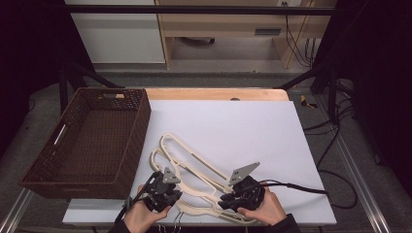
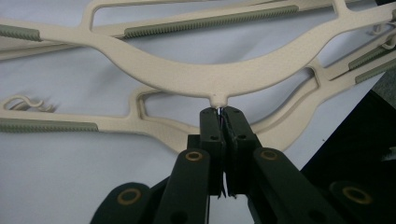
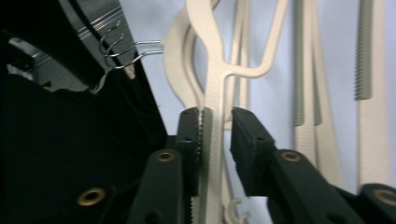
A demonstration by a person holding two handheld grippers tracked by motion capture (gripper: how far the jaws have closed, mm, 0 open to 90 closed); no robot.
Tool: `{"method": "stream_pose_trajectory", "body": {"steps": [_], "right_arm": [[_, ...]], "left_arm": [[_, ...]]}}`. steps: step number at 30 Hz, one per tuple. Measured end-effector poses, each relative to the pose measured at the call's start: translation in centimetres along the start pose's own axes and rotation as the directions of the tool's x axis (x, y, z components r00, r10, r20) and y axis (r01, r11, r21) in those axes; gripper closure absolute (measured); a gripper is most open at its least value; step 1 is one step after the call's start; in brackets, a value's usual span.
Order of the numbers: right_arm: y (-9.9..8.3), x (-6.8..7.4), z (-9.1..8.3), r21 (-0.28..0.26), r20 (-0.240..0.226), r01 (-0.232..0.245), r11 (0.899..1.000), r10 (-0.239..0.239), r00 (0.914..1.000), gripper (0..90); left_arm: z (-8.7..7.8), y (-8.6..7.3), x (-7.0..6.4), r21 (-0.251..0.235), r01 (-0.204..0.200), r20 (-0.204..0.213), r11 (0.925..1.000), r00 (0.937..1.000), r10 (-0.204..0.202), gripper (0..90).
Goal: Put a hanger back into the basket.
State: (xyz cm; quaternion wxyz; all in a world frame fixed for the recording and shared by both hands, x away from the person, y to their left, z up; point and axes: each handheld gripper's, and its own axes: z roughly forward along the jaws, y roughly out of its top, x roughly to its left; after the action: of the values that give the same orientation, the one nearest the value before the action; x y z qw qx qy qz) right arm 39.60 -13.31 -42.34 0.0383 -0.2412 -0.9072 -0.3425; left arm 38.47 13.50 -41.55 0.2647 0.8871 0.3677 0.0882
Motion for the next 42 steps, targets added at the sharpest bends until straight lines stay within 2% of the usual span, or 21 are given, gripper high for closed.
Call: {"method": "stream_pose_trajectory", "body": {"steps": [3,5,7,9,11,12,13,18,21,22,24,27,29,30,31,33,36,37,39,40,42], "right_arm": [[0.0,0.1,-0.1,-0.018,0.042,0.001,1.000,0.000,0.9991,62.4],[0.1,0.2,-0.3,-0.049,0.093,0.005,0.999,0.000,0.9957,53.1],[0.1,0.1,-0.3,-0.056,0.098,0.017,0.998,-0.011,0.9951,50.4],[0.1,0.3,-0.5,-0.081,0.133,0.024,0.996,-0.013,0.9910,45.6],[0.2,0.3,-0.6,-0.087,0.155,0.044,0.995,-0.030,0.9874,43.8],[0.3,0.6,-0.5,-0.078,0.203,0.077,0.994,-0.060,0.9774,41.8],[0.4,0.9,-0.4,-0.064,0.215,0.098,0.993,-0.082,0.9731,40.8],[1.0,1.9,0.0,-0.068,0.226,0.142,0.988,-0.123,0.9663,43.0],[1.4,2.1,0.0,-0.056,0.280,0.182,0.982,-0.159,0.9466,43.6],[1.4,2.1,0.0,-0.056,0.280,0.182,0.982,-0.159,0.9466,43.6],[1.4,1.9,0.2,-0.034,0.318,0.206,0.978,-0.185,0.9298,45.1],[1.4,1.7,0.7,-0.019,0.338,0.237,0.971,-0.217,0.9159,48.2],[1.4,1.7,0.8,-0.014,0.341,0.244,0.970,-0.224,0.9131,50.5],[1.4,1.8,0.9,0.000,0.367,0.262,0.965,-0.244,0.8977,56.6],[1.4,1.8,0.9,0.000,0.367,0.262,0.965,-0.244,0.8977,56.6],[1.4,1.9,1.0,0.014,0.398,0.299,0.954,-0.280,0.8739,65.3],[1.4,2.2,1.1,0.015,0.403,0.326,0.945,-0.304,0.8632,77.9],[1.4,2.3,1.1,0.015,0.415,0.314,0.949,-0.291,0.8621,78.4],[1.4,2.3,1.1,0.031,0.407,0.324,0.946,-0.308,0.8600,78.9],[1.4,2.3,1.1,0.045,0.440,0.330,0.943,-0.315,0.8410,79.4],[1.4,2.3,1.1,0.036,0.432,0.333,0.942,-0.315,0.8451,79.6]], "left_arm": [[-0.2,0.4,0.0,0.018,-0.007,-0.010,0.9998,0.9999,0.007,87.7],[-0.2,0.7,0.1,0.040,-0.006,-0.014,0.9992,0.9999,0.006,87.7],[-0.1,1.1,0.3,0.056,0.000,-0.009,0.9984,1.0000,0.000,87.7],[0.0,1.4,0.4,0.063,0.005,-0.006,0.9980,1.0000,-0.004,87.7],[0.0,1.8,0.5,0.073,0.001,-0.012,0.9974,0.9999,0.000,87.7],[0.0,1.9,0.5,0.067,0.005,-0.019,0.9977,0.9998,-0.004,87.7],[0.0,2.3,0.6,0.068,0.014,-0.018,0.9976,0.9998,-0.012,87.7],[-0.5,3.1,0.6,0.068,0.011,-0.012,0.9976,0.9999,-0.010,87.8],[-1.1,3.9,0.6,0.066,0.001,-0.020,0.9978,0.9998,0.000,87.7],[-1.4,4.2,0.6,0.061,0.003,-0.022,0.9981,0.9997,-0.002,87.7],[-2.0,4.9,0.5,0.057,-0.001,-0.019,0.9984,0.9998,0.002,87.7],[-2.4,5.4,0.3,0.053,-0.008,-0.030,0.9986,0.9995,0.010,87.8],[-2.5,5.7,0.1,0.049,-0.013,-0.033,0.9987,0.9993,0.015,87.8],[-2.4,5.7,0.1,0.049,-0.012,-0.030,0.9987,0.9995,0.013,87.8],[-2.4,5.7,0.1,0.049,-0.008,-0.024,0.9987,0.9997,0.009,87.8],[-2.2,5.7,0.0,0.055,-0.010,-0.022,0.9984,0.9997,0.011,87.8],[-1.9,5.5,0.2,0.060,-0.002,-0.006,0.9982,1.0000,0.003,87.7],[-1.8,5.4,0.3,0.062,-0.002,0.000,0.9981,1.0000,0.002,87.7],[-1.6,5.3,0.4,0.072,-0.003,0.008,0.9974,1.0000,0.002,87.6],[-1.5,5.2,0.3,0.070,-0.003,0.007,0.9975,1.0000,0.002,87.5],[-1.5,5.1,0.3,0.068,0.001,0.010,0.9977,0.9999,-0.001,87.3]]}}
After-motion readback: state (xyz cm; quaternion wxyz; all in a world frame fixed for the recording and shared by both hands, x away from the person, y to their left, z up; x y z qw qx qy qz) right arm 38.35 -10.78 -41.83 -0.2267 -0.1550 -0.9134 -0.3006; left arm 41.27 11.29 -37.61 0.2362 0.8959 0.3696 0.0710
